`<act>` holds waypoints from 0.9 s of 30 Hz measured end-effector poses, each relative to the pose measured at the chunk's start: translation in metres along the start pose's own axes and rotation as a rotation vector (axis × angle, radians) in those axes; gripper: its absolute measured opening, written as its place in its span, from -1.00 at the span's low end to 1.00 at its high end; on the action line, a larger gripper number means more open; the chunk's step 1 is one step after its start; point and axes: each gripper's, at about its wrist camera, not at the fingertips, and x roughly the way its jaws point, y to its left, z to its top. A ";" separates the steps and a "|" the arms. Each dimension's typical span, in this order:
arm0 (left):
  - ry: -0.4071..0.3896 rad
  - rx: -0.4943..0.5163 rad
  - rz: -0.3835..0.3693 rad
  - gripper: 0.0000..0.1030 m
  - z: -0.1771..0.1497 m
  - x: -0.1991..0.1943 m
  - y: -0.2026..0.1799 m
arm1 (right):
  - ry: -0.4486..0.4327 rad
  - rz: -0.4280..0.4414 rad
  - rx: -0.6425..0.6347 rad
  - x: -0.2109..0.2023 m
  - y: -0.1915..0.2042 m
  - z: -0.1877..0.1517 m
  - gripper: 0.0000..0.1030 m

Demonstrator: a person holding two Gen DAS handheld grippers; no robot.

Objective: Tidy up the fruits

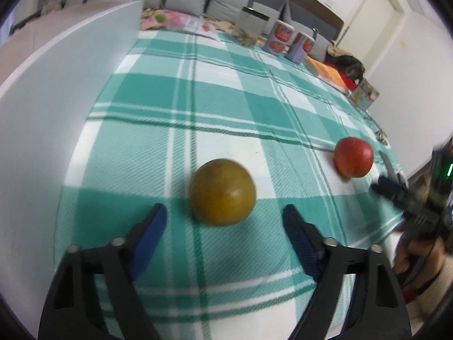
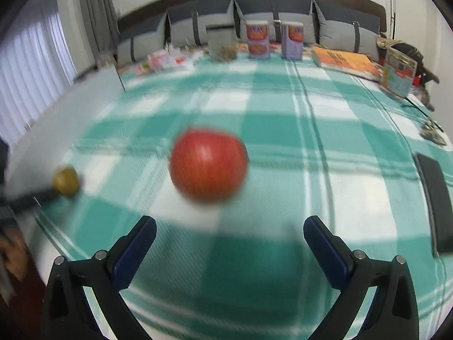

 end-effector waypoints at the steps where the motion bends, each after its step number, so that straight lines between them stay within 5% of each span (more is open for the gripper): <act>1: 0.005 0.027 0.015 0.23 0.002 0.005 -0.005 | 0.009 0.024 0.017 0.006 0.001 0.014 0.99; 4: 0.002 0.071 0.088 -0.03 0.006 0.015 -0.011 | 0.079 0.041 0.046 0.028 0.002 0.036 0.92; 5: 0.000 0.065 0.085 -0.03 0.007 0.015 -0.009 | 0.102 0.034 0.048 0.035 0.003 0.040 0.50; 6: -0.005 0.047 0.076 -0.04 0.008 0.015 -0.006 | 0.121 0.058 0.043 0.039 0.003 0.042 0.33; 15: -0.018 0.030 0.074 -0.04 -0.002 0.006 0.000 | 0.081 0.027 -0.091 -0.004 0.020 -0.007 0.34; 27: -0.025 0.013 0.073 -0.05 -0.003 0.003 0.002 | 0.142 -0.014 -0.061 0.022 0.024 0.019 0.34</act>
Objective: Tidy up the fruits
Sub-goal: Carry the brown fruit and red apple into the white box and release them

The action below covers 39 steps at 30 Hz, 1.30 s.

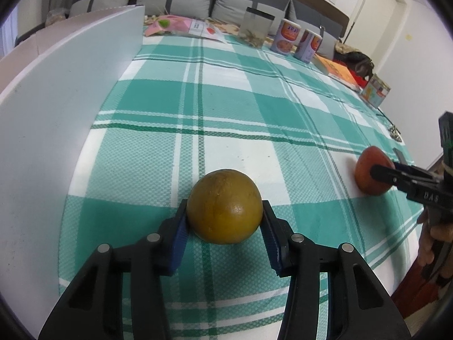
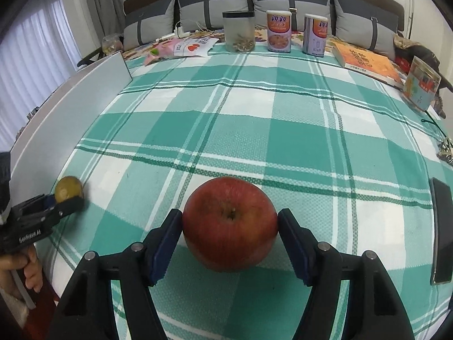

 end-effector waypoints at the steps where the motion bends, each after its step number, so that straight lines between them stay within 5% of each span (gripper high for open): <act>1: -0.001 0.003 0.002 -0.05 0.000 0.000 -0.001 | 0.019 0.005 0.003 0.003 0.000 0.000 0.36; 7: -0.003 -0.007 0.005 -0.07 0.002 0.000 -0.001 | 0.049 0.007 -0.023 0.005 0.004 -0.001 0.33; 10: -0.026 -0.059 -0.054 -0.07 0.007 -0.021 -0.002 | 0.033 0.079 0.014 -0.009 0.010 0.001 0.33; 18: -0.211 -0.316 -0.259 -0.07 0.073 -0.160 0.035 | -0.117 0.365 -0.102 -0.069 0.118 0.097 0.33; 21: -0.275 -0.383 -0.210 -0.07 0.102 -0.211 0.078 | -0.138 0.480 -0.196 -0.078 0.189 0.139 0.33; 24: -0.298 -0.435 -0.054 -0.06 0.125 -0.236 0.133 | -0.118 0.558 -0.282 -0.065 0.266 0.178 0.33; 30: -0.111 -0.562 0.130 -0.06 0.135 -0.162 0.226 | 0.008 0.428 -0.442 0.022 0.373 0.220 0.33; 33: 0.023 -0.578 0.178 -0.06 0.129 -0.104 0.255 | 0.095 0.350 -0.485 0.068 0.389 0.224 0.33; 39: 0.169 -0.583 0.180 -0.05 0.115 -0.042 0.269 | 0.188 0.171 -0.577 0.137 0.399 0.219 0.33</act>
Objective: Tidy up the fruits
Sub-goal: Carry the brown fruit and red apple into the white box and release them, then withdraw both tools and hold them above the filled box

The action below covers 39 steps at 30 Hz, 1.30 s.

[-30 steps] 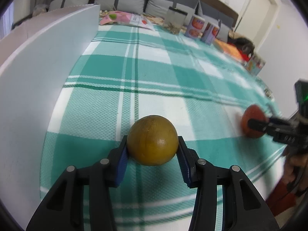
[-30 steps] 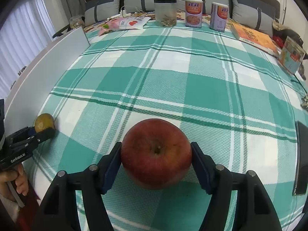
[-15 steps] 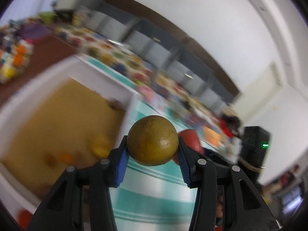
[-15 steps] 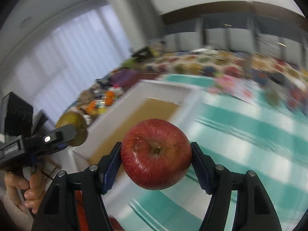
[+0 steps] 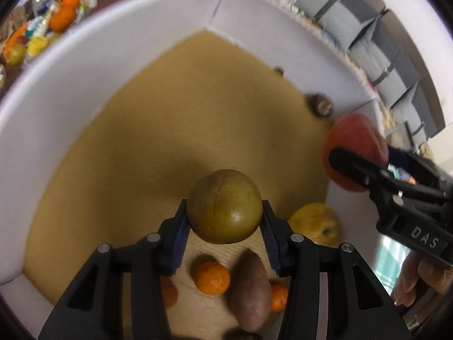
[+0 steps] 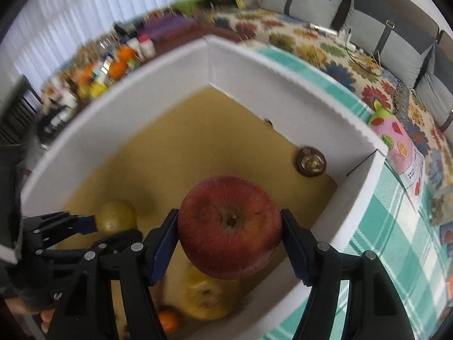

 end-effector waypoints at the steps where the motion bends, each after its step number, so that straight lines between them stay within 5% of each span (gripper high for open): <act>1: 0.016 0.005 0.004 -0.04 0.000 0.007 -0.001 | 0.007 -0.008 0.000 0.004 -0.002 0.000 0.34; 3: 0.024 0.020 0.018 0.02 0.000 0.014 -0.004 | 0.009 -0.007 0.019 0.011 -0.007 -0.001 0.35; 4: 0.007 0.028 0.027 0.22 -0.001 0.013 -0.005 | -0.017 -0.009 0.033 0.005 -0.010 -0.001 0.43; 6: -0.044 0.046 0.032 0.52 -0.002 0.002 -0.009 | -0.066 -0.008 0.068 -0.005 -0.018 0.003 0.76; 15: -0.371 0.258 0.120 0.64 -0.020 -0.113 -0.053 | -0.321 0.064 0.248 -0.126 -0.050 -0.018 1.00; 21: -0.581 0.342 0.179 0.82 -0.061 -0.194 -0.073 | -0.350 -0.015 0.253 -0.184 -0.038 -0.059 1.00; 25: -0.515 0.312 0.158 0.82 -0.091 -0.212 -0.065 | -0.360 0.023 0.256 -0.205 -0.020 -0.104 1.00; 31: -0.484 0.127 0.066 0.82 -0.122 -0.215 -0.031 | -0.293 0.015 0.240 -0.199 0.016 -0.160 1.00; 39: -0.484 0.098 0.251 0.82 -0.137 -0.223 -0.019 | -0.265 0.048 0.194 -0.202 0.049 -0.187 1.00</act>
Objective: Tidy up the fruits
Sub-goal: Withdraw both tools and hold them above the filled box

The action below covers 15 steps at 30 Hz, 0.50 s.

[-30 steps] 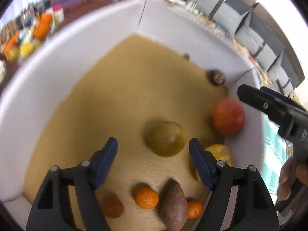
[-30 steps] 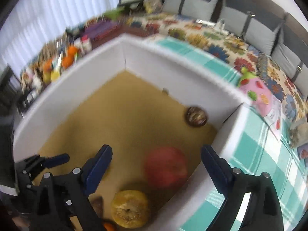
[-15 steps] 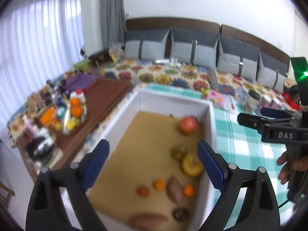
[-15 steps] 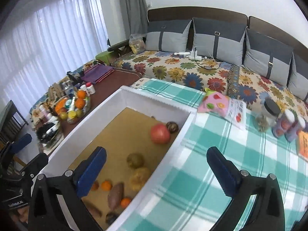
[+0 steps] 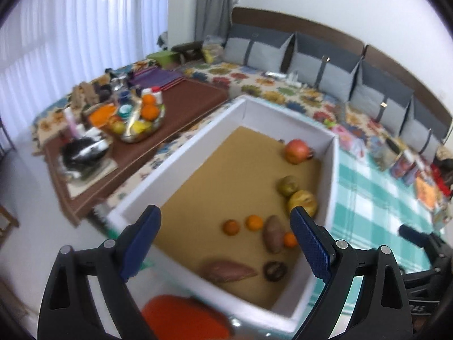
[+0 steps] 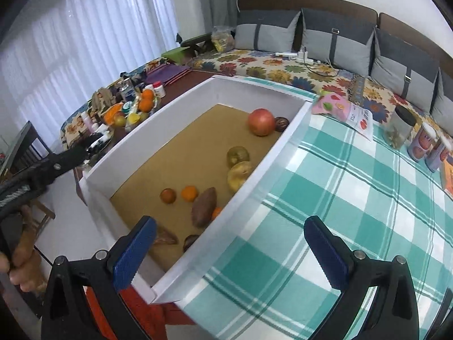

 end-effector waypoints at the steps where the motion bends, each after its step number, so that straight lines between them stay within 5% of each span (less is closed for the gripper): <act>1: 0.001 0.006 0.003 0.82 0.000 -0.001 0.001 | 0.001 0.005 0.001 -0.001 0.003 0.001 1.00; 15: -0.031 0.054 0.095 0.92 0.007 -0.016 0.019 | 0.025 0.009 -0.001 -0.008 0.034 0.017 1.00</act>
